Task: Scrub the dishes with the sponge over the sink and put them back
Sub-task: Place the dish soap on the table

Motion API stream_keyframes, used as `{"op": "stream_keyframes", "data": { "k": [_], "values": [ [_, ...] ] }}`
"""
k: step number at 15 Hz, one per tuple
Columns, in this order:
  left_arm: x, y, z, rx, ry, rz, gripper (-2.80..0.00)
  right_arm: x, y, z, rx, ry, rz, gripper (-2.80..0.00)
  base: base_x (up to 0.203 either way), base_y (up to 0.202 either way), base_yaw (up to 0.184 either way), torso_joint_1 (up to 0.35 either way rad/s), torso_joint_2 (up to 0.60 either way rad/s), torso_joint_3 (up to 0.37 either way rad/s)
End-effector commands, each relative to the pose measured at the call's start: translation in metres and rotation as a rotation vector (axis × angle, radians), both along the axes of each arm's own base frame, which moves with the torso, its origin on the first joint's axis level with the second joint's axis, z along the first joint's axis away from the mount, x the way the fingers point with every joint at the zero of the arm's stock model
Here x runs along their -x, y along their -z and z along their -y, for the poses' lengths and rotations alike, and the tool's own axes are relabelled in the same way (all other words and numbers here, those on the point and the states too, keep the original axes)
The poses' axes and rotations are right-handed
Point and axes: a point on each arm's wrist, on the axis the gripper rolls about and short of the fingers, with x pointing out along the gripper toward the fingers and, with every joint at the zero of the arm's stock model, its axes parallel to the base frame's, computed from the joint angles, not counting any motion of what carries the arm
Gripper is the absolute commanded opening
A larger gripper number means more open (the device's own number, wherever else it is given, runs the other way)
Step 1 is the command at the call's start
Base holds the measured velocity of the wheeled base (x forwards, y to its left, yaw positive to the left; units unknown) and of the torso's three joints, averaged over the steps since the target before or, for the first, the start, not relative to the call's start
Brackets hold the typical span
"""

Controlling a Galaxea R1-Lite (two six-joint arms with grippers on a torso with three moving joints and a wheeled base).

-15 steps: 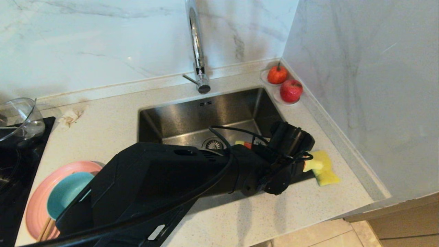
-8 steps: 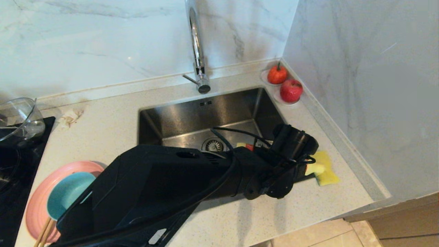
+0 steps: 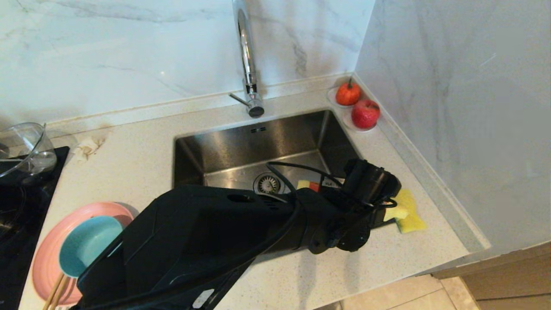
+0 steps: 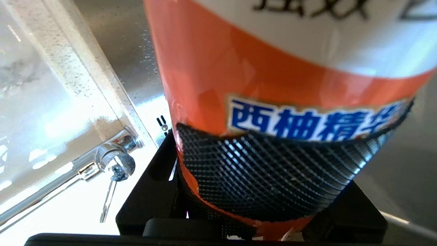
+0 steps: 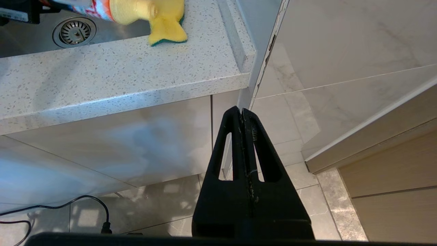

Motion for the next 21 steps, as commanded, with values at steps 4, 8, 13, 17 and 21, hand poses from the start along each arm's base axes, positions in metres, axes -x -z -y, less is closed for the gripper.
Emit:
{"op": "stream_keyframes", "data": {
  "k": [4,8,13,17,21],
  "values": [
    [0.001,-0.017,-0.002,0.059,-0.004,0.038,-2.80,0.000,0.000,0.000,0.000,0.000,0.000,-2.80,0.000,0.000,0.000,0.000,0.00,0.000],
    [0.011,-0.052,-0.010,0.189,-0.019,0.071,-2.80,0.000,0.000,0.000,0.000,0.000,0.000,-2.80,0.000,0.000,0.000,0.000,0.00,0.000],
    [0.029,-0.112,-0.031,0.350,-0.022,0.134,-2.80,0.000,0.000,0.000,0.000,0.000,0.000,-2.80,0.000,0.000,0.000,0.000,0.00,0.000],
    [0.042,-0.149,-0.049,0.436,-0.015,0.179,-2.80,0.000,0.000,0.000,0.000,0.000,0.000,-2.80,0.000,0.000,0.000,0.000,0.00,0.000],
    [0.049,-0.172,-0.050,0.581,0.003,0.251,-2.80,0.000,0.000,0.000,0.000,0.000,0.000,-2.80,0.000,0.000,0.000,0.000,0.00,0.000]
  ]
}}
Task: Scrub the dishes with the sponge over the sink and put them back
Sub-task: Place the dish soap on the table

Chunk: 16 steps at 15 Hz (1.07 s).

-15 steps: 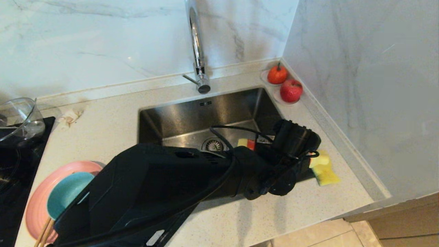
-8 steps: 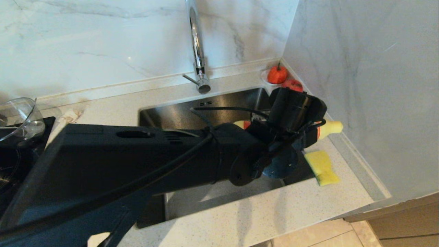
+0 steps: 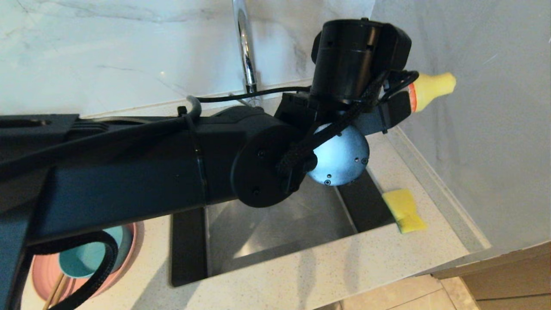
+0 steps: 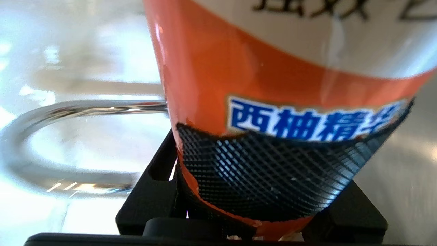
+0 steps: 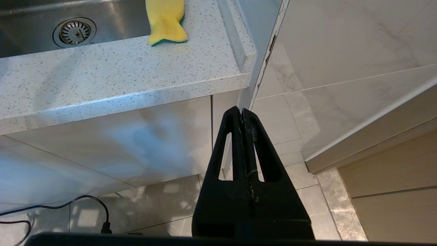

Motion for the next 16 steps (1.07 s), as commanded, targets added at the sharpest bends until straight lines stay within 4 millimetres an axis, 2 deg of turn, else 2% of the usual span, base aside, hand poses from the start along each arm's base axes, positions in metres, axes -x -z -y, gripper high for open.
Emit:
{"op": "stream_keyframes", "data": {
  "k": [1,6,12,16],
  "values": [
    [0.004,-0.017,-0.004,0.084,-0.007,0.058,-2.80,0.000,0.000,0.000,0.000,0.000,0.000,-2.80,0.000,0.000,0.000,0.000,0.00,0.000],
    [0.010,-0.044,-0.013,0.232,0.000,0.152,-2.80,0.000,0.000,0.000,0.000,0.000,0.000,-2.80,0.000,0.000,0.000,0.000,0.00,0.000],
    [0.036,-0.096,-0.053,0.363,0.023,0.224,-2.80,0.000,0.000,0.000,0.000,0.000,0.000,-2.80,0.000,0.000,0.000,0.000,0.00,0.000],
    [0.057,-0.130,-0.087,0.470,0.025,0.274,-2.80,0.000,0.000,0.000,0.000,0.000,0.000,-2.80,0.000,0.000,0.000,0.000,0.00,0.000]
  ]
}}
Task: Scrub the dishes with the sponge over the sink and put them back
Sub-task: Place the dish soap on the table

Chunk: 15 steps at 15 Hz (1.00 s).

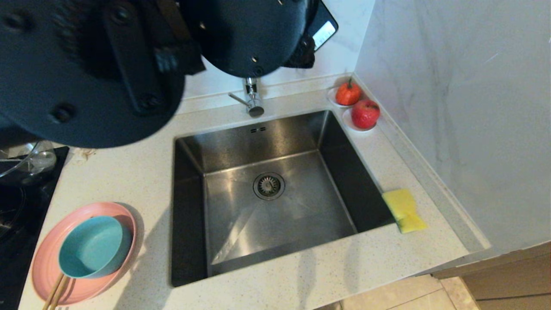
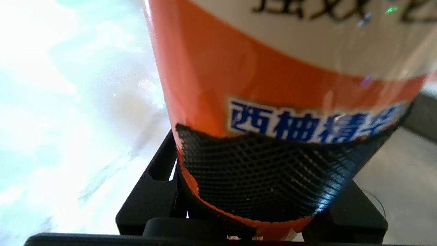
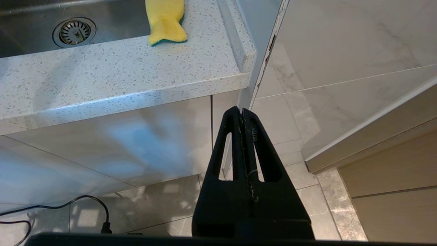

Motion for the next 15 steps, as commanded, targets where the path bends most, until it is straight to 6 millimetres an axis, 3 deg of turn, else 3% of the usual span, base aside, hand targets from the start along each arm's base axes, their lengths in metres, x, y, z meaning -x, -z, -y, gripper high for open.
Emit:
{"op": "stream_keyframes", "data": {
  "k": [1,4,10,15],
  "values": [
    [0.018,-0.027,-0.028,0.074,-0.002,0.041,-2.80,0.000,0.000,0.000,0.000,0.000,0.001,-2.80,0.000,0.000,0.000,0.000,0.00,0.000],
    [0.028,-0.040,-0.045,0.145,0.000,0.058,-2.80,0.000,0.000,0.000,0.000,0.000,0.001,-2.80,0.000,0.000,0.000,0.000,0.00,0.000],
    [0.060,-0.069,-0.101,0.260,-0.027,0.093,-2.80,0.000,0.000,0.000,0.000,0.000,0.001,-2.80,0.000,0.000,0.000,0.000,0.00,0.000],
    [0.082,-0.059,-0.146,0.253,-0.053,0.065,-2.80,0.000,0.000,0.000,0.000,0.000,0.001,-2.80,0.000,0.000,0.000,0.000,0.00,0.000]
  ]
}}
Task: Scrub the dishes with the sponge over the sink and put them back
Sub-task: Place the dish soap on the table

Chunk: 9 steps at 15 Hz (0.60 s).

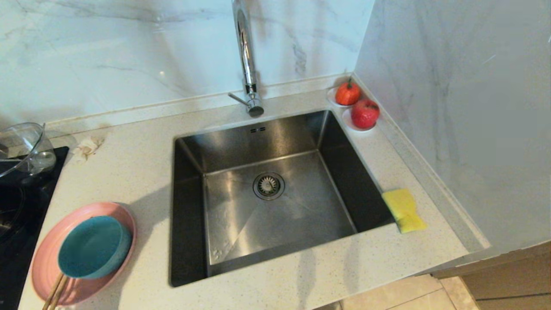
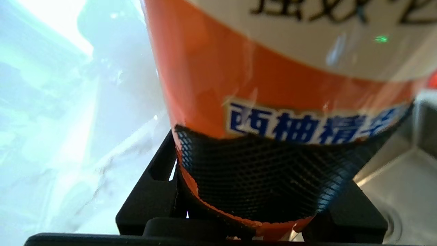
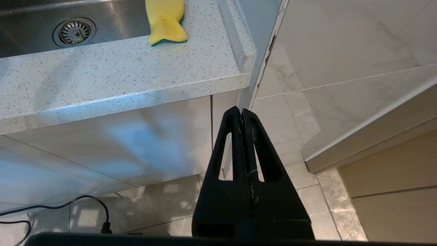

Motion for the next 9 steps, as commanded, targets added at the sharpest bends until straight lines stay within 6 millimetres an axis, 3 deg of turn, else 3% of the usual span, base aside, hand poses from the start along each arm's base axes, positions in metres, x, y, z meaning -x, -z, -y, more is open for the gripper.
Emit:
{"op": "stream_keyframes", "data": {
  "k": [1,5,9],
  "values": [
    [0.019,0.000,-0.031,0.026,-0.011,0.005,-2.80,0.000,0.000,0.000,0.000,0.000,0.000,-2.80,0.000,0.000,0.000,0.000,0.00,0.000],
    [0.031,0.028,-0.050,-0.018,-0.025,-0.047,-2.80,0.000,0.000,0.000,0.000,0.000,0.000,-2.80,0.000,0.000,0.000,0.000,0.00,0.000],
    [0.035,0.059,-0.078,-0.053,-0.151,-0.105,-2.80,0.000,0.000,0.000,0.000,0.000,0.000,-2.80,0.000,0.000,0.000,0.000,0.00,0.000]
  ]
}}
